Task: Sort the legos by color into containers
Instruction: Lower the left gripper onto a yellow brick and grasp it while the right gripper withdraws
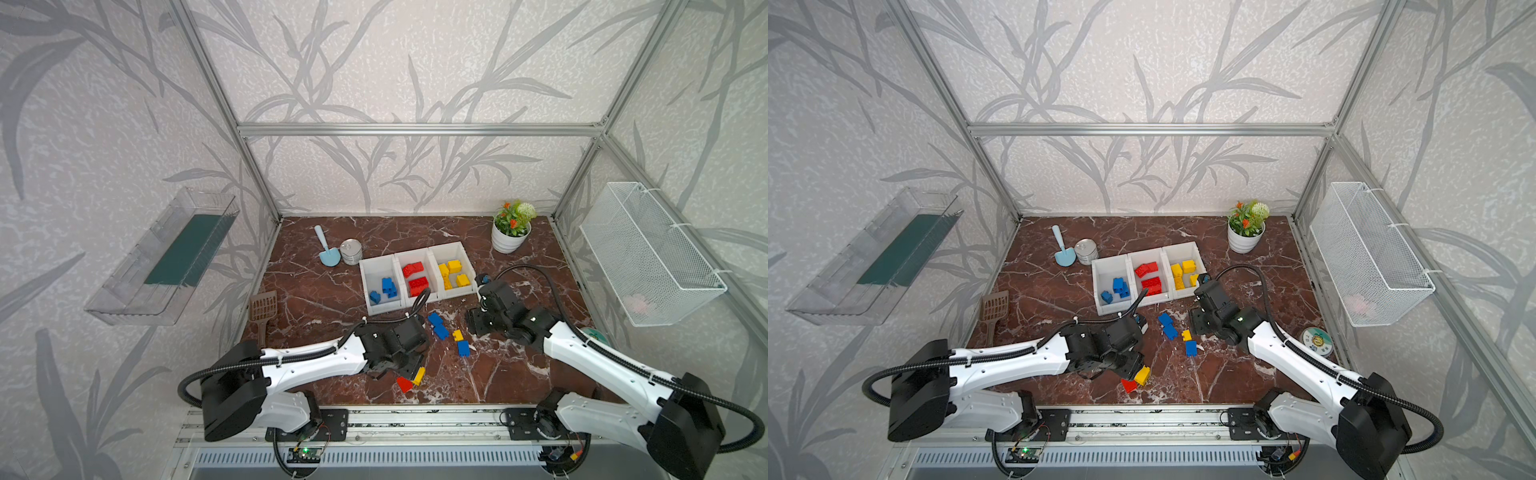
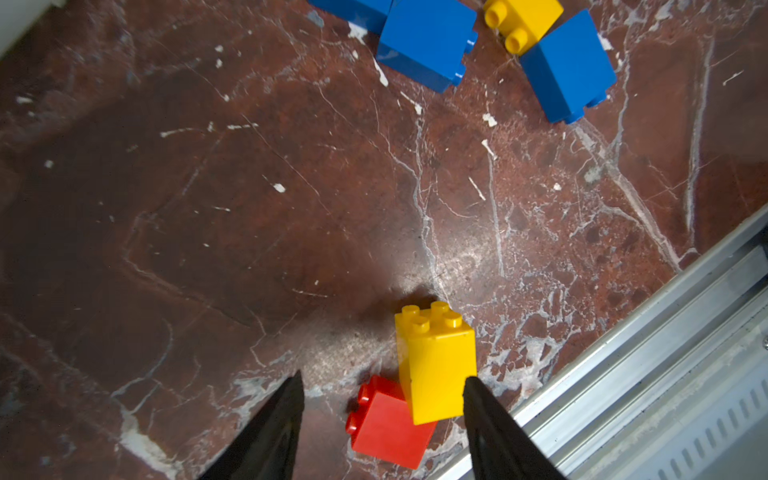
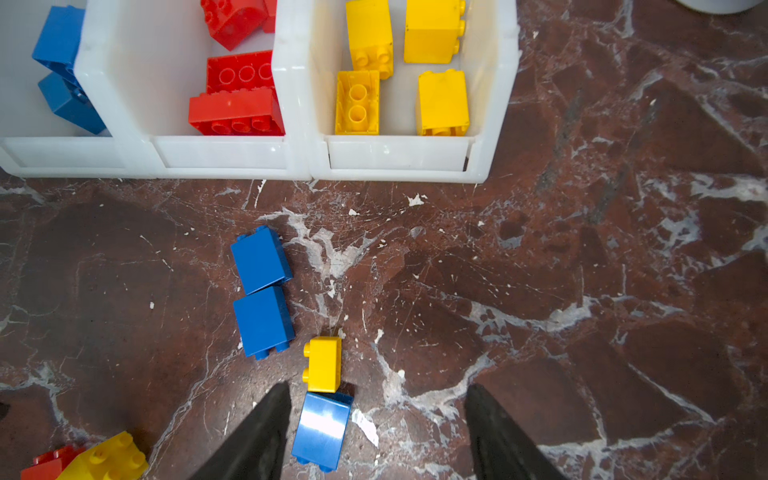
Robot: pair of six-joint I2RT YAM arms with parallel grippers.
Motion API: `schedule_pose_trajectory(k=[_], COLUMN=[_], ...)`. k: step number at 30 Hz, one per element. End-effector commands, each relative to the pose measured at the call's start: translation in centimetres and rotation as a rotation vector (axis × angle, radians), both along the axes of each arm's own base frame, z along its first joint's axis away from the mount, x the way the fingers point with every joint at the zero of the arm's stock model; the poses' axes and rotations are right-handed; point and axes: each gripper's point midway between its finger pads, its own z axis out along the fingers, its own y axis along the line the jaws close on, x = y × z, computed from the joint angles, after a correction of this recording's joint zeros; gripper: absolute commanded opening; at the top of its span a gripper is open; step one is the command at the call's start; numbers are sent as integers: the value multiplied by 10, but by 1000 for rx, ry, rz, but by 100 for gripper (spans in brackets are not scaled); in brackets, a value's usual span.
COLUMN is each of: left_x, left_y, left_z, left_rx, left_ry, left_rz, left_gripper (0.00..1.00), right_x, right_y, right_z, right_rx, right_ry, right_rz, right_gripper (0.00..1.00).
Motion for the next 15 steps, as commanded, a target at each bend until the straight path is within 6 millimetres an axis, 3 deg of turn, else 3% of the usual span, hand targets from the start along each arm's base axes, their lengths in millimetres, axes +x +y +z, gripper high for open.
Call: schedule_pose_trajectory(k=[1, 9, 15], left_x=[-4, -9, -11], left_y=[-10, -27, -23], left_z=[-1, -12, -21], left_rx=[21, 70, 132], left_ry=[33, 66, 84], left_rz=[26, -10, -13], left_gripper=[64, 65, 63], right_x=[3, -1, -3], right_y=[-6, -12, -15], right_z=[10, 14, 13], right_rx=[4, 7, 1], right_ry=[-50, -67, -64], right_rz=[-20, -28, -33], right_gripper=[68, 70, 70])
